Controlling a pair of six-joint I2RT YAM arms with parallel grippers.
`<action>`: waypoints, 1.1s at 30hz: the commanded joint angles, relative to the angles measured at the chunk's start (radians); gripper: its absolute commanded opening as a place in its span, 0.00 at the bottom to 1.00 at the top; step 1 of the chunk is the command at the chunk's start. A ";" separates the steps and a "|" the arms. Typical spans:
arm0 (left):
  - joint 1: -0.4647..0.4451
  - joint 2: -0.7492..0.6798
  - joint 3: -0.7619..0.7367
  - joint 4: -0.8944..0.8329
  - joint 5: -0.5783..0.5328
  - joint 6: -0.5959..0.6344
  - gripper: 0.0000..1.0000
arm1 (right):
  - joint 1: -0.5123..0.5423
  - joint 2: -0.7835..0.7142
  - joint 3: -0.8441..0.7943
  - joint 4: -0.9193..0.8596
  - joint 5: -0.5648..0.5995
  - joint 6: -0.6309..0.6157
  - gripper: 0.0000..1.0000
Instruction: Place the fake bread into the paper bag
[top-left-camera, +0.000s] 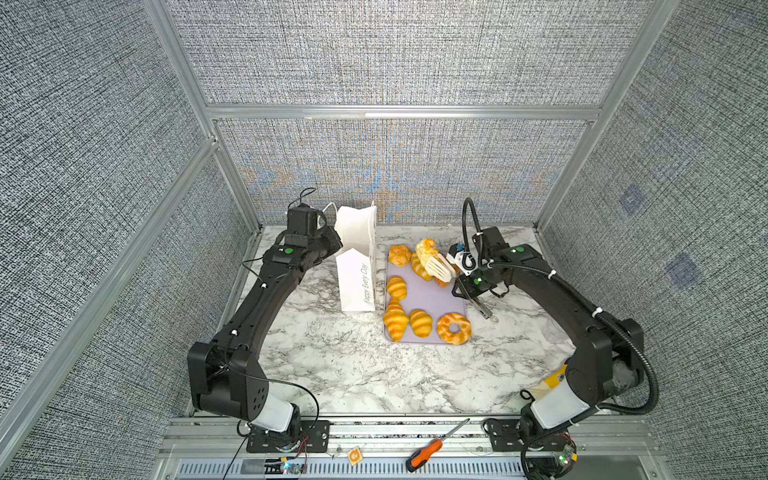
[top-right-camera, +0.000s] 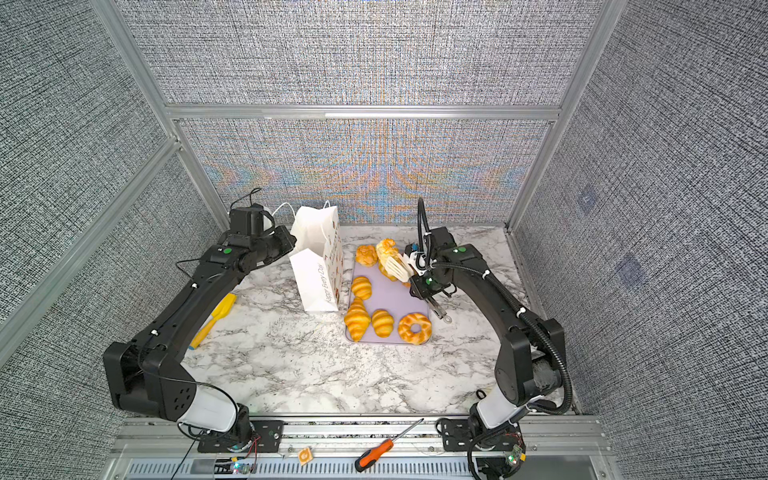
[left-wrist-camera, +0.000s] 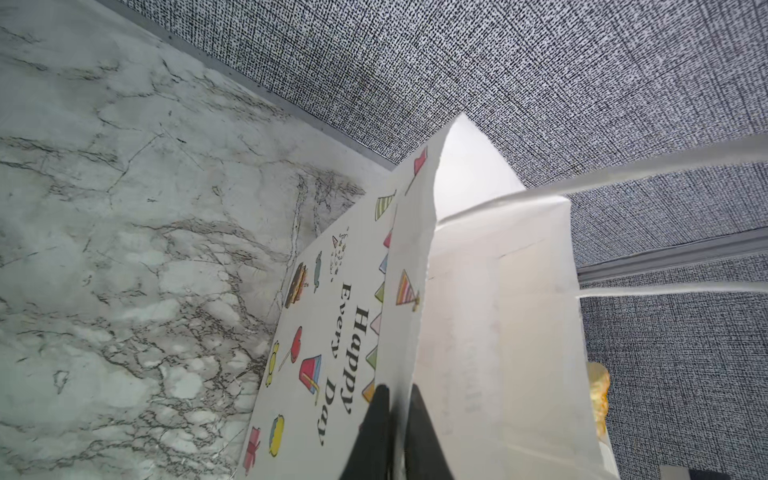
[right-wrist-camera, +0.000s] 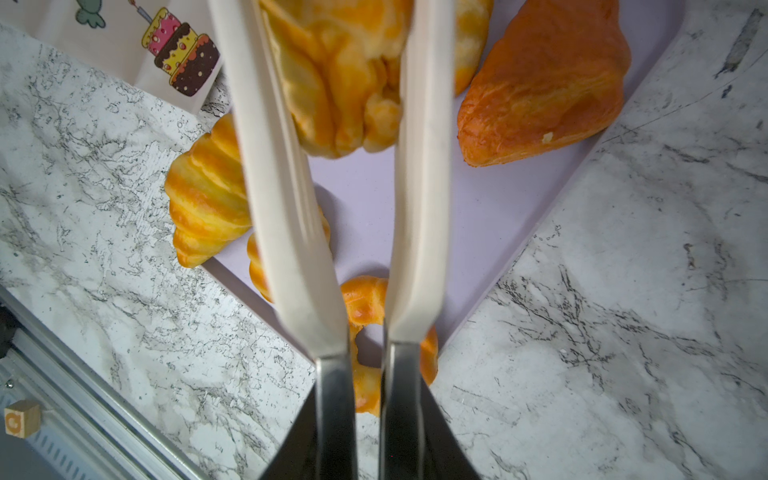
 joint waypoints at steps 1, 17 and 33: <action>0.000 0.003 -0.011 0.032 -0.002 -0.005 0.14 | -0.001 -0.003 0.000 0.016 -0.010 -0.007 0.28; -0.003 -0.078 -0.048 0.050 -0.011 -0.005 0.64 | -0.001 -0.009 0.016 -0.006 0.004 0.003 0.28; -0.003 -0.324 -0.177 0.033 -0.189 0.253 0.99 | 0.098 -0.118 0.139 0.037 -0.098 0.118 0.28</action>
